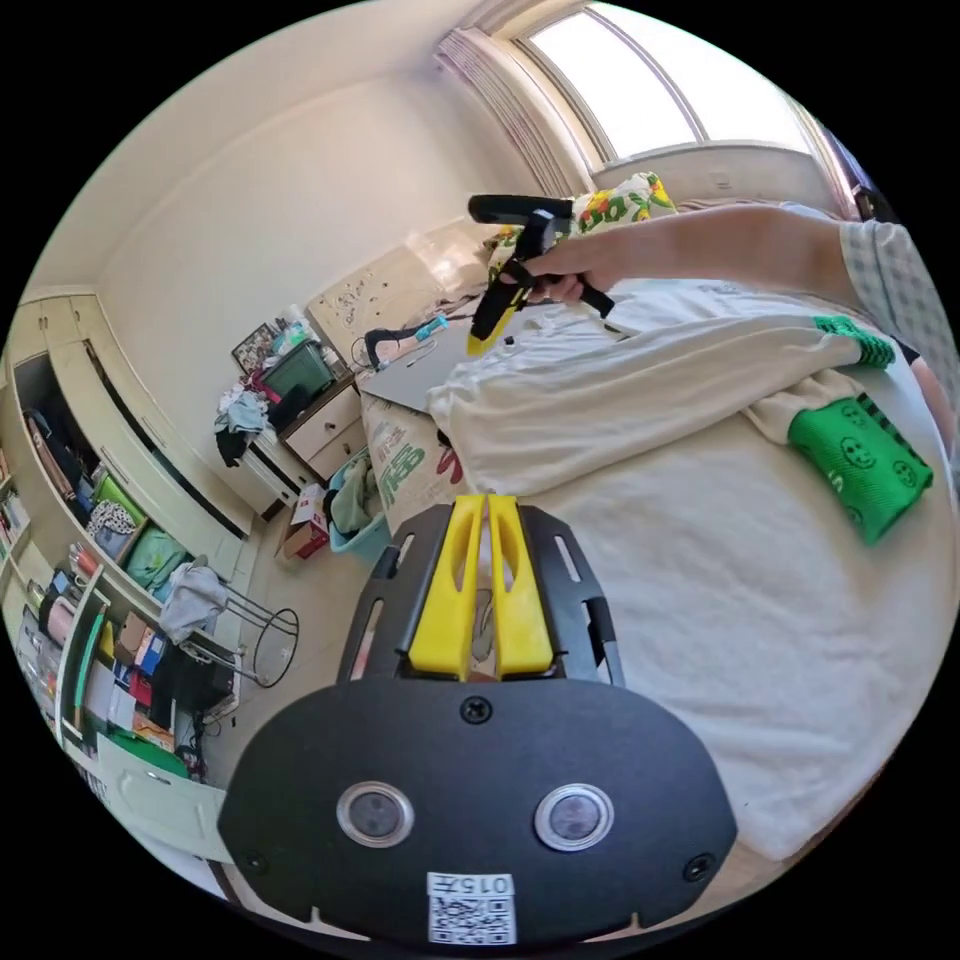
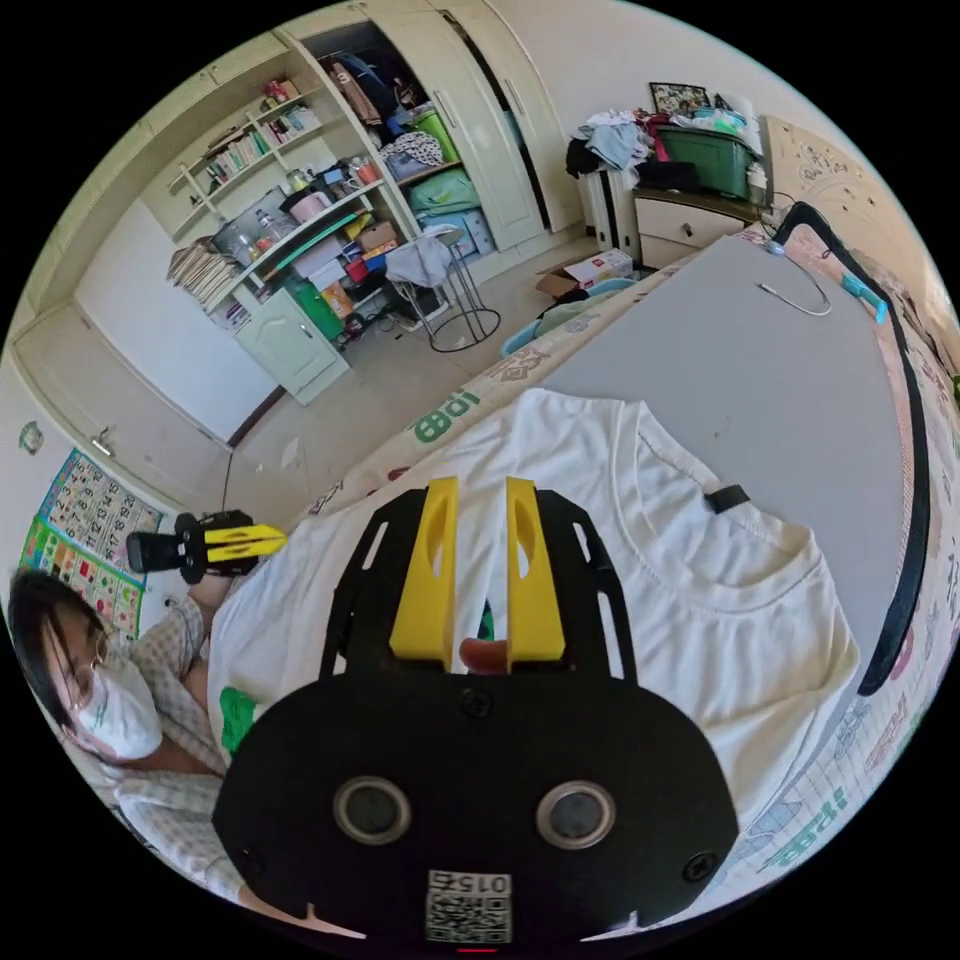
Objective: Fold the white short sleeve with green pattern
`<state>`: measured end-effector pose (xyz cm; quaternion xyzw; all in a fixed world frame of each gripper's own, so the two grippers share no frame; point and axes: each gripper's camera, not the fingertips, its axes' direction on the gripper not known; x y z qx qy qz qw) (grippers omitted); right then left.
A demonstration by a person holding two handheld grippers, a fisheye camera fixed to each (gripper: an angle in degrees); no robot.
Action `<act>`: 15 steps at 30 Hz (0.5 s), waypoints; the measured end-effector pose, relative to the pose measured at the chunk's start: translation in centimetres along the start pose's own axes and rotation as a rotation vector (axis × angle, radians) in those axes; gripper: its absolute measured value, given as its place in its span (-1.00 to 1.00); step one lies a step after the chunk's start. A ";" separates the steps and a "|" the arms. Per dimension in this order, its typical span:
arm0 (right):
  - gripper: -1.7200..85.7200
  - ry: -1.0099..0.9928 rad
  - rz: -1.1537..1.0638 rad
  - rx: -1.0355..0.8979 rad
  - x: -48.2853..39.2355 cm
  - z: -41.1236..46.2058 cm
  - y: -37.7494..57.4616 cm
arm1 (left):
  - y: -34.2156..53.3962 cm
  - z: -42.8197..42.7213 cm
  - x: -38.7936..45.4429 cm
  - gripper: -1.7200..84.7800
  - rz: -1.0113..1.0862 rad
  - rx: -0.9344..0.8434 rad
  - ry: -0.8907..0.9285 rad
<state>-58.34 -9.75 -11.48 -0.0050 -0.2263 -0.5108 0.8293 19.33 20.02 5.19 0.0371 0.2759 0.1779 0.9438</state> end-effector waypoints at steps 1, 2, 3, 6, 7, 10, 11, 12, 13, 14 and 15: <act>-0.78 0.002 -0.014 -0.009 -0.2 -0.7 1.1 | -0.9 -1.1 0.6 -0.95 0.024 0.042 0.062; -0.78 0.005 -0.029 -0.025 -0.3 -1.8 3.1 | -1.4 -1.5 1.0 -0.94 0.034 0.059 0.088; -0.78 -0.007 -0.029 -0.050 -0.1 -2.5 5.0 | -2.8 -1.7 1.9 -0.93 0.059 0.083 0.133; -0.78 -0.104 -0.007 -0.125 0.9 -3.2 8.2 | -6.4 -0.3 4.3 -0.90 0.161 0.054 0.212; -0.77 -0.122 -0.004 -0.137 1.1 -3.3 8.6 | -7.5 0.5 5.1 -0.88 0.200 0.035 0.226; -0.77 -0.148 0.005 -0.151 1.9 -3.6 10.1 | -9.4 2.3 6.0 -0.86 0.240 -0.026 0.249; -0.78 -0.162 0.006 -0.137 2.2 -3.9 10.5 | -9.7 2.5 6.0 -0.86 0.242 -0.036 0.249; -0.82 -0.187 0.001 -0.128 2.6 -4.3 10.7 | -10.1 2.8 6.0 -0.87 0.240 -0.048 0.245; -0.85 -0.204 -0.003 -0.130 2.7 -4.4 10.8 | -10.5 3.2 5.9 -0.88 0.236 -0.060 0.245; -0.89 -0.227 -0.005 -0.135 3.0 -4.6 11.0 | -10.6 3.4 5.8 -0.89 0.234 -0.066 0.245; -0.93 -0.222 0.005 -0.132 3.4 -4.9 11.2 | -10.9 3.9 5.9 -0.91 0.232 -0.081 0.243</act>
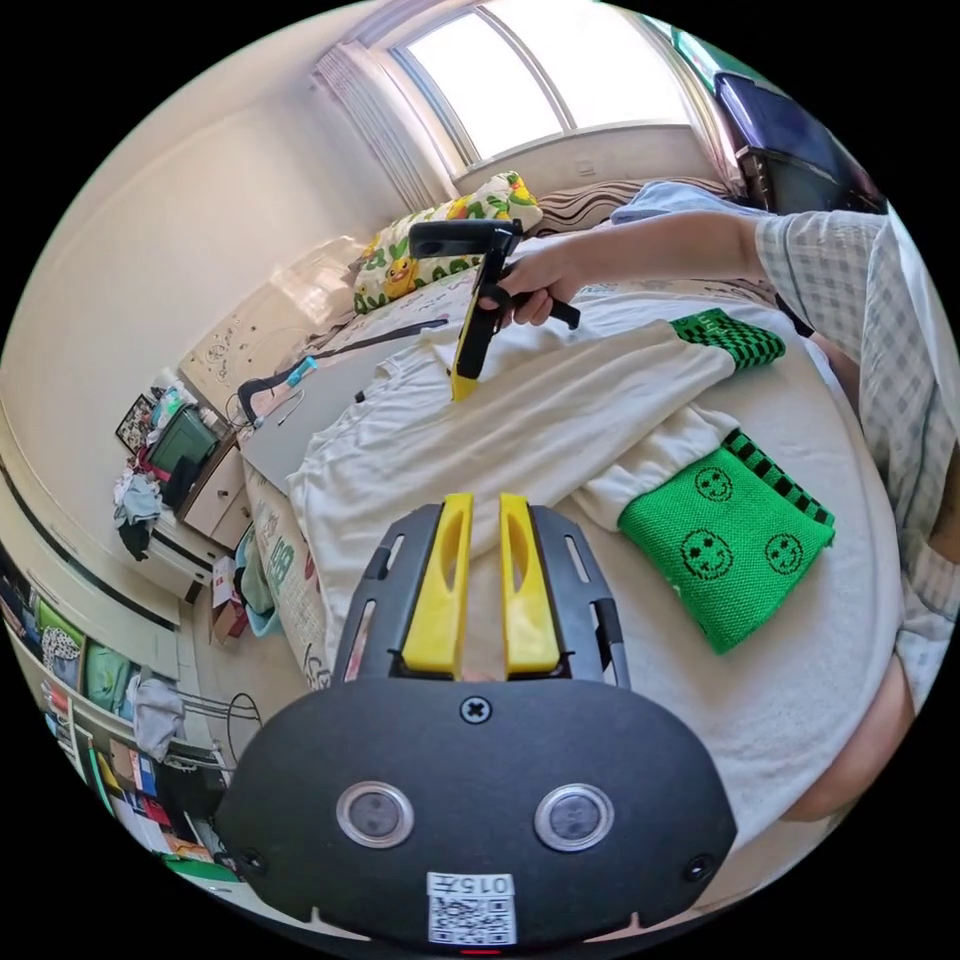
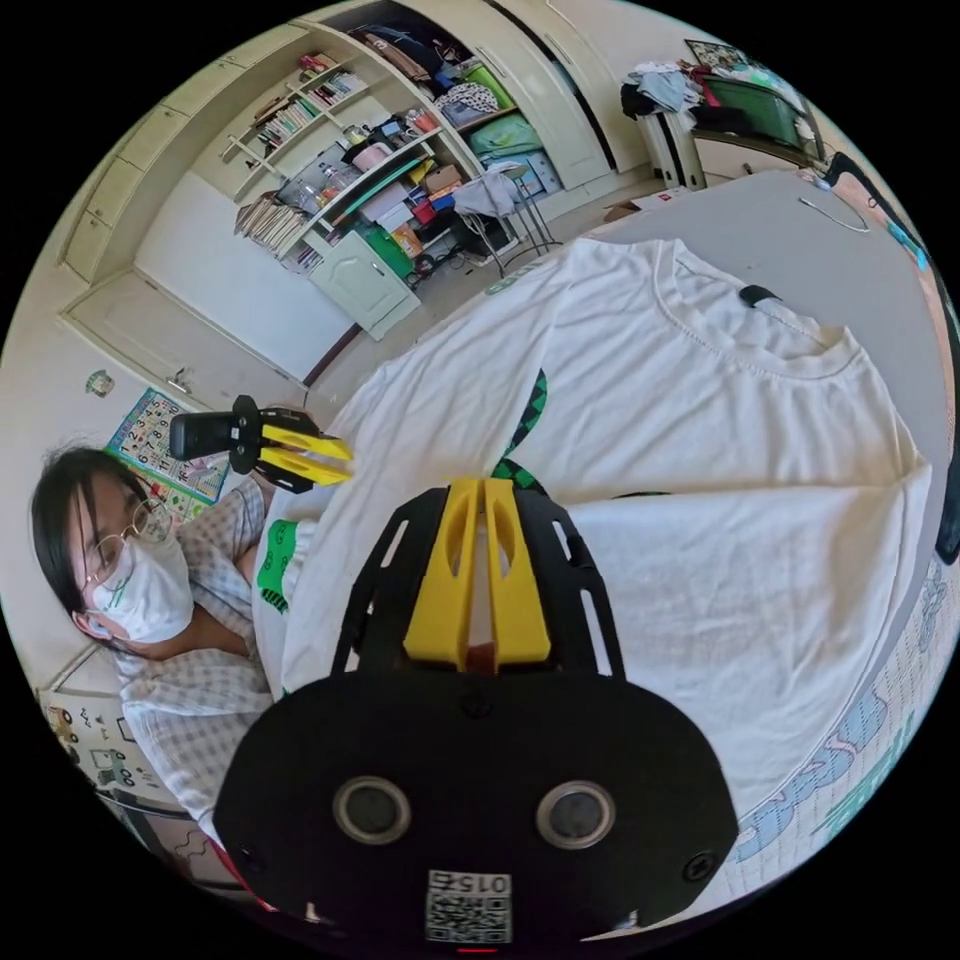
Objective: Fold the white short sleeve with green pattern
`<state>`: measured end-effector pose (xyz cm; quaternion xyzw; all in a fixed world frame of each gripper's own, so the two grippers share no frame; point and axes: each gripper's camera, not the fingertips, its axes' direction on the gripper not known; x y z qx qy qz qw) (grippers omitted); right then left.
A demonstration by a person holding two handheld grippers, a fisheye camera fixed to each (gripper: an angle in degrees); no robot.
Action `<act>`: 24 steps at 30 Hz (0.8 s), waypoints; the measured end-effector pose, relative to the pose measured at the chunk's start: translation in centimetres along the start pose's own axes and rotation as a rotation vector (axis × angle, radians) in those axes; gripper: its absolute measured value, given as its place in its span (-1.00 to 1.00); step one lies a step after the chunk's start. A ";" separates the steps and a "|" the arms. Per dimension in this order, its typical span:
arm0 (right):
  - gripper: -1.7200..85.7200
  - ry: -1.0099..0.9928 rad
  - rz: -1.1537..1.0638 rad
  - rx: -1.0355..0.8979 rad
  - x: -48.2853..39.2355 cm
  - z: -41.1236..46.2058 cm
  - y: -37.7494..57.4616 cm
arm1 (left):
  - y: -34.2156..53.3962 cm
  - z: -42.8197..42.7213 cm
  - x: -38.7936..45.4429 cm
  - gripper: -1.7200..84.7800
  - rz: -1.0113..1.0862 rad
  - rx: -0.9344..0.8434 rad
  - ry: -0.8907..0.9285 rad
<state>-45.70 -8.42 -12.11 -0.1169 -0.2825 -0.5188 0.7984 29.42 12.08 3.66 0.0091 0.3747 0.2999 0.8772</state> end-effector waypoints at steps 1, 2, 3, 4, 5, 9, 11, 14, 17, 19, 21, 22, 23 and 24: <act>-0.94 0.008 0.003 0.004 0.1 -0.2 0.1 | -0.2 0.5 -0.1 -0.93 0.001 -0.014 0.000; -0.95 0.027 0.005 0.011 0.2 -0.7 0.5 | -0.3 0.6 -0.1 -0.93 0.002 -0.012 0.002; -0.96 0.050 0.007 0.012 0.3 -1.1 0.8 | -0.5 0.6 -0.3 -0.95 -0.003 -0.011 0.003; -0.96 0.066 0.012 0.010 0.4 -1.4 0.9 | -0.8 0.8 -0.6 -0.95 -0.011 -0.013 0.003; -0.96 0.095 0.013 0.006 0.4 -1.8 1.2 | -0.8 0.8 -0.8 -0.96 -0.015 -0.013 0.004; -0.93 0.084 0.020 0.029 0.4 -3.2 2.2 | -1.7 1.1 -1.7 -0.96 -0.022 -0.013 0.019; -0.89 0.074 0.016 0.076 -0.3 -4.8 3.4 | -2.0 0.9 -2.0 -0.97 -0.030 -0.013 -0.002; -0.83 0.014 -0.016 0.142 -2.3 -7.4 7.1 | -2.4 -1.0 -2.5 -0.96 -0.078 0.039 -0.030; -0.79 0.019 -0.033 0.119 -4.3 -8.4 11.6 | -3.7 -4.0 -1.6 -0.96 -0.056 0.168 0.078; -0.78 0.041 -0.037 0.088 -5.2 -8.5 14.2 | -6.1 -4.2 0.1 -0.95 0.001 0.188 0.150; -0.77 0.062 -0.032 0.072 -5.8 -8.5 17.0 | -8.3 -3.4 1.5 -0.95 0.037 0.172 0.198; -0.77 0.062 -0.029 0.070 -5.8 -8.5 17.6 | -9.7 -2.7 2.3 -0.95 0.068 0.159 0.239; -0.78 0.056 -0.024 0.070 -5.7 -8.4 18.6 | -10.4 -2.2 2.7 -0.95 0.084 0.150 0.256; -0.78 0.040 -0.021 0.067 -5.5 -8.4 19.4 | -11.7 -1.3 3.5 -0.95 0.109 0.131 0.277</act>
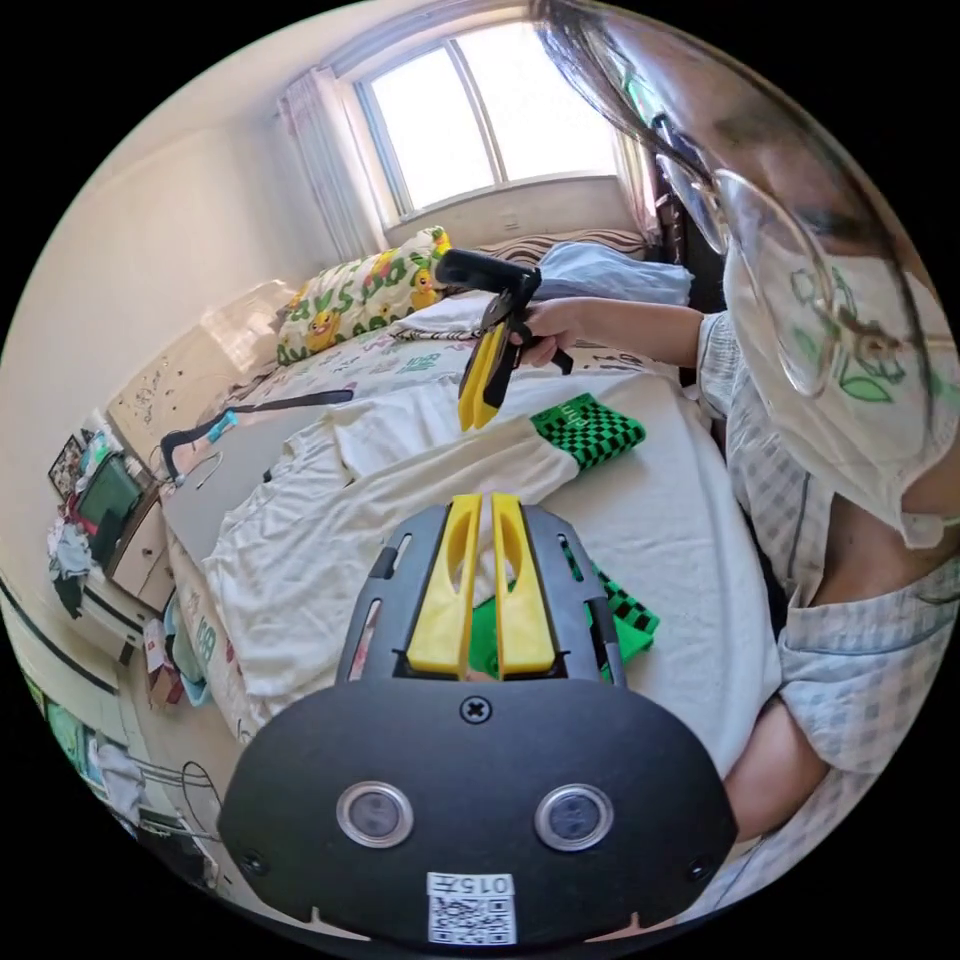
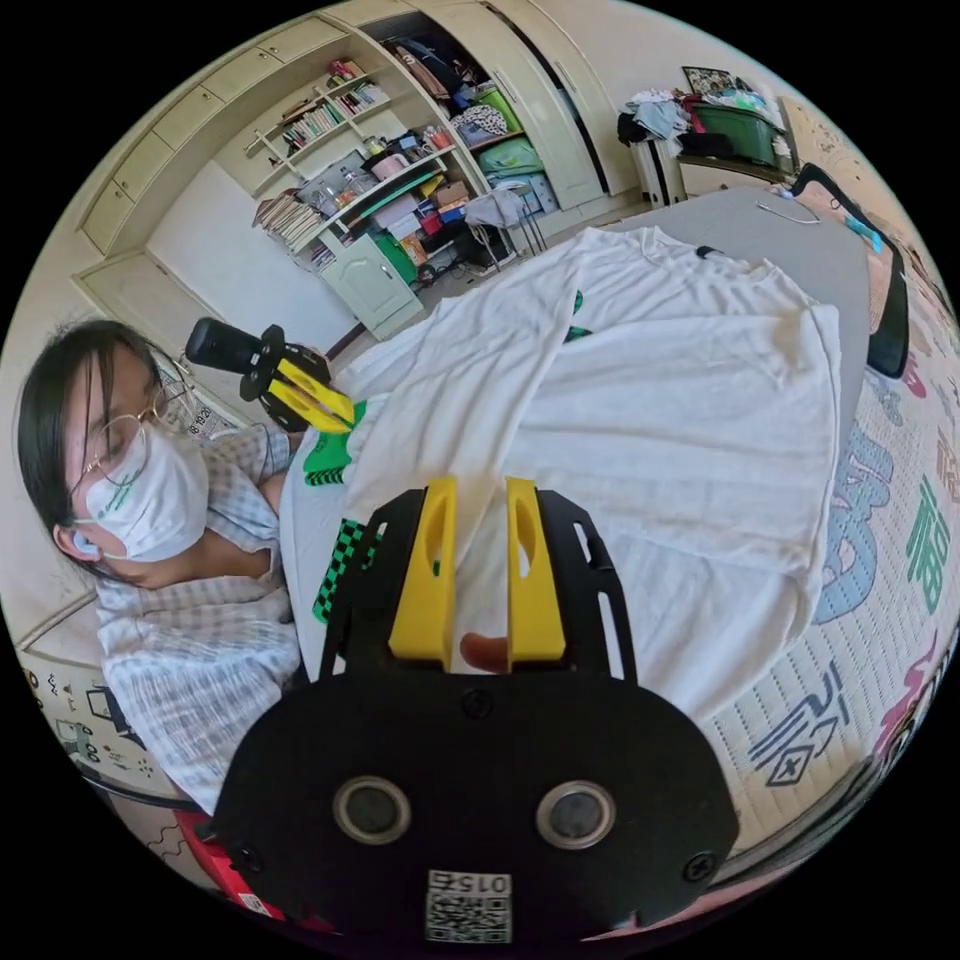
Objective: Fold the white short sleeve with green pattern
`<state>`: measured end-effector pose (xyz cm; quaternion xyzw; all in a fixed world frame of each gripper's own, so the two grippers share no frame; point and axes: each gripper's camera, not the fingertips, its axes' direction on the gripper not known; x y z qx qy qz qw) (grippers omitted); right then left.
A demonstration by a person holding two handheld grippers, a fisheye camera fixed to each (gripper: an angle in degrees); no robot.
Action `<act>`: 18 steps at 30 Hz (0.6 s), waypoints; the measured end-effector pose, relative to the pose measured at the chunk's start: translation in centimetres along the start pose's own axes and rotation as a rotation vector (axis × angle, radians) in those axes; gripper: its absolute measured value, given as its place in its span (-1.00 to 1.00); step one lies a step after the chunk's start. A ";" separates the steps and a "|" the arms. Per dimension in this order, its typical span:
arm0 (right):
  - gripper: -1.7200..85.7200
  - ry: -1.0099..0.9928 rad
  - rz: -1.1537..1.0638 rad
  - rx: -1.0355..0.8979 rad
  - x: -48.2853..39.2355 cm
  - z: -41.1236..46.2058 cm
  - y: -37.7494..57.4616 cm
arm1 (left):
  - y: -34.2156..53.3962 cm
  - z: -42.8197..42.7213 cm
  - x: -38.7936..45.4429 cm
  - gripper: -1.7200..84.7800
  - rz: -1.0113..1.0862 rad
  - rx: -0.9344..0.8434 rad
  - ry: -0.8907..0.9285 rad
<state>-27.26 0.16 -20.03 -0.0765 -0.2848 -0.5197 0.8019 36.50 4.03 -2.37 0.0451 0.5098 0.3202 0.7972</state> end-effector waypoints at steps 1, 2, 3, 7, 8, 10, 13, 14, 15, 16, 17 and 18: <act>-0.78 -0.007 0.003 -0.001 0.2 0.0 0.3 | -1.0 1.2 0.2 -0.94 0.015 -0.017 0.016; -0.80 -0.021 0.015 0.008 0.5 -0.2 0.9 | -1.5 1.7 0.3 -0.94 0.022 -0.024 0.026; -0.82 -0.050 0.020 0.030 0.8 -0.8 1.4 | -2.2 2.7 0.5 -0.94 0.031 -0.036 0.046; -0.88 -0.127 0.004 0.093 1.5 -2.4 2.8 | -3.6 4.9 0.6 -0.94 0.041 -0.087 0.023; -0.86 -0.118 0.012 0.076 1.9 -2.4 3.0 | -3.7 5.2 0.5 -0.94 0.033 -0.099 0.026; -0.84 -0.071 0.028 0.039 2.3 -1.7 3.3 | -4.1 5.9 0.1 -0.94 0.017 -0.118 0.039; -0.87 -0.125 0.003 0.041 2.5 -2.0 3.8 | -4.6 7.0 0.6 -0.95 0.032 -0.159 0.038; -0.90 -0.147 -0.014 0.046 2.5 -2.2 4.0 | -4.7 7.4 0.8 -0.95 0.040 -0.174 0.034; -0.90 -0.158 -0.018 0.049 2.5 -2.5 4.1 | -4.9 7.8 1.4 -0.96 0.062 -0.192 0.021; -0.90 -0.160 -0.018 0.051 2.5 -2.7 4.2 | -4.9 7.8 2.0 -0.96 0.081 -0.183 -0.005; -0.88 -0.169 -0.017 0.057 2.6 -2.9 4.4 | -4.8 7.8 2.3 -0.96 0.090 -0.181 -0.018; -0.86 -0.183 -0.016 0.057 2.7 -3.1 4.6 | -4.8 8.0 2.9 -0.97 0.106 -0.182 -0.043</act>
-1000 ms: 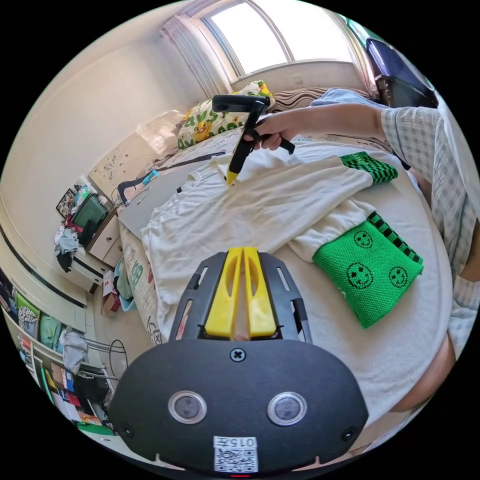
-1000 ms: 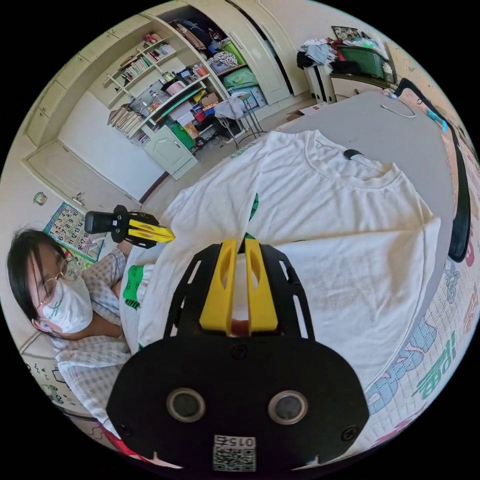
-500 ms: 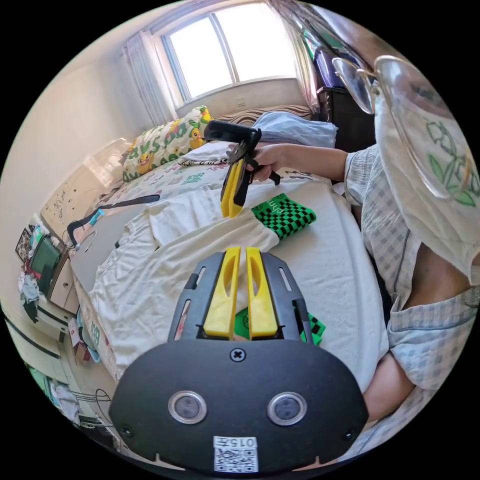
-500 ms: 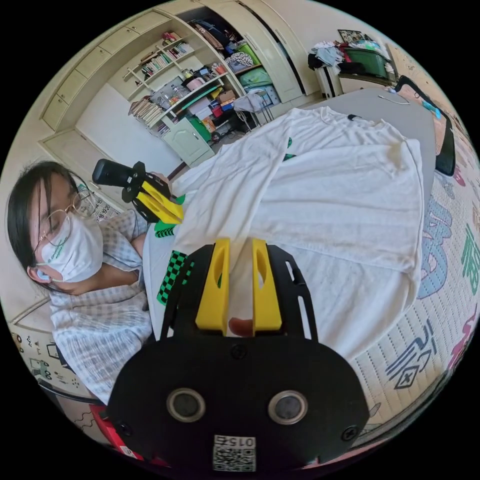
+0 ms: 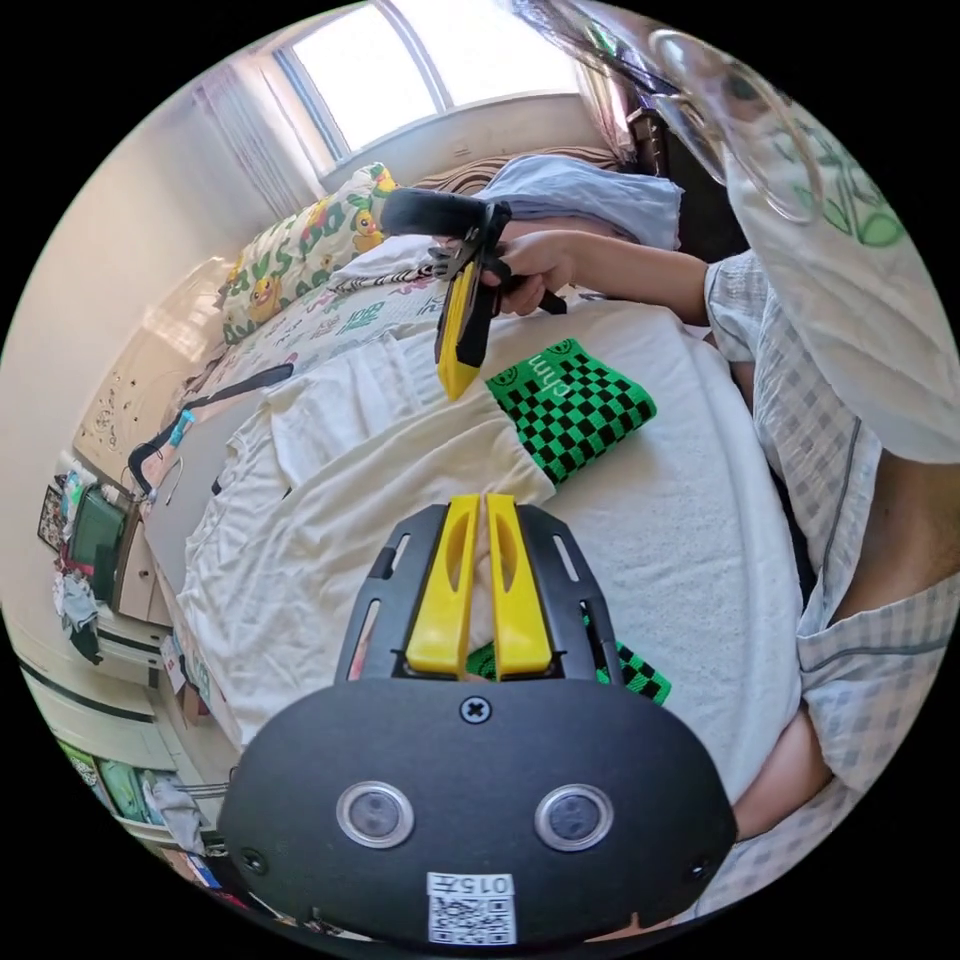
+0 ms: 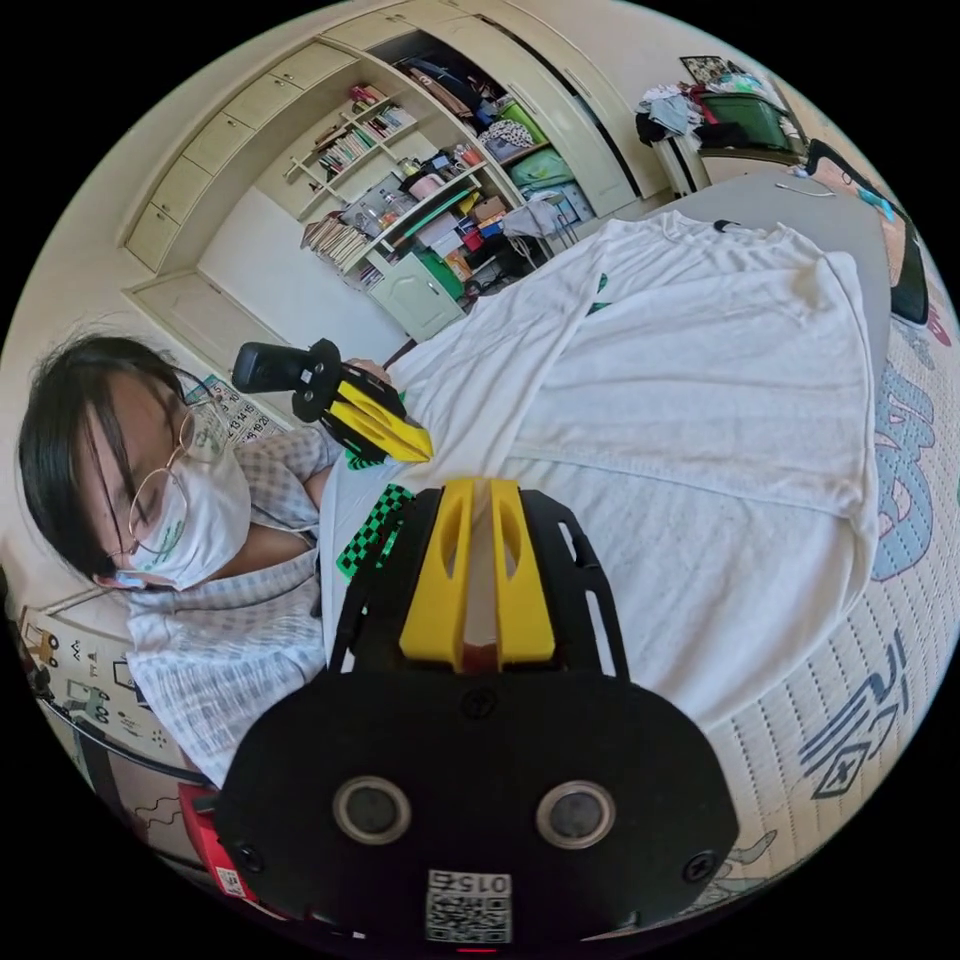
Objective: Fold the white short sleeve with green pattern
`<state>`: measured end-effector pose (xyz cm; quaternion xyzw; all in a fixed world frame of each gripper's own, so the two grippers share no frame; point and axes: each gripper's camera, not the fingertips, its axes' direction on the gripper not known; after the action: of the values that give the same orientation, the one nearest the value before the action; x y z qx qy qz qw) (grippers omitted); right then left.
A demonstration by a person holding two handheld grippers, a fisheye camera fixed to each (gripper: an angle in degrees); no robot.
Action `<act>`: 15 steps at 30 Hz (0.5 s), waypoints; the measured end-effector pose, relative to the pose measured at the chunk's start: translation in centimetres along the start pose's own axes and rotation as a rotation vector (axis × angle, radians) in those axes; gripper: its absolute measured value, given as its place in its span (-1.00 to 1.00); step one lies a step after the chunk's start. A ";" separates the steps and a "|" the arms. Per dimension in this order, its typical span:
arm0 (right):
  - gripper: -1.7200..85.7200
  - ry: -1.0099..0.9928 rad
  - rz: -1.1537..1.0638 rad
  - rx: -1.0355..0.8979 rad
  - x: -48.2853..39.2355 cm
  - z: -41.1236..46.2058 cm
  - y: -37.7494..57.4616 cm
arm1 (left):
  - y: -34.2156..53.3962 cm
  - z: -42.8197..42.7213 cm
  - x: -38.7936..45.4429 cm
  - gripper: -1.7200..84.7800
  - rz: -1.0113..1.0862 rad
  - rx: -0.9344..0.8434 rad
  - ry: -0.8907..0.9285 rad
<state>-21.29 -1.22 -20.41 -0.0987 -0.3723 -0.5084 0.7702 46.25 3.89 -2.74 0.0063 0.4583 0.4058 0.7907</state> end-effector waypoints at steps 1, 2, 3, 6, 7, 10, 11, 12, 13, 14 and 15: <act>-0.86 -0.005 0.000 -0.001 0.0 -0.1 0.0 | 0.0 0.1 0.6 -0.97 0.014 -0.001 -0.027; -0.86 -0.008 0.001 -0.003 0.0 -0.2 0.1 | 0.0 0.2 0.9 -0.97 0.020 -0.001 -0.040; -0.86 -0.009 0.003 -0.002 0.0 -0.4 0.2 | 0.1 0.3 1.4 -0.97 0.030 0.000 -0.063; -0.92 -0.013 -0.009 -0.006 -0.3 -0.6 0.3 | 0.4 0.8 2.1 -0.96 0.031 0.000 -0.099; -0.94 -0.008 -0.013 -0.009 -0.4 -0.5 0.3 | 0.5 1.0 2.2 -0.96 0.028 -0.001 -0.097; -0.96 0.034 -0.024 -0.003 -1.0 -0.7 0.4 | 1.0 1.6 2.0 -0.96 0.008 -0.004 -0.084; -0.96 0.055 -0.018 0.008 -1.1 -0.9 0.5 | 1.1 1.8 2.0 -0.96 0.005 -0.005 -0.080; -0.97 0.086 -0.004 0.018 -1.1 -1.1 0.6 | 1.5 2.0 2.0 -0.96 0.002 -0.005 -0.072; -0.97 0.106 0.004 0.019 -1.1 -1.2 0.7 | 1.9 2.3 1.9 -0.96 -0.001 -0.005 -0.064; -0.97 0.153 0.017 0.017 -1.2 -1.4 0.9 | 2.1 2.4 1.9 -0.96 -0.003 -0.005 -0.059; -0.97 0.181 0.018 0.018 -1.4 -1.5 1.1 | 2.5 2.6 1.7 -0.96 -0.011 -0.004 -0.043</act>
<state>-19.88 -0.55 -22.16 -0.0490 -0.3049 -0.5048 0.8061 46.99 7.65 -1.49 0.0106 0.4404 0.4021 0.8027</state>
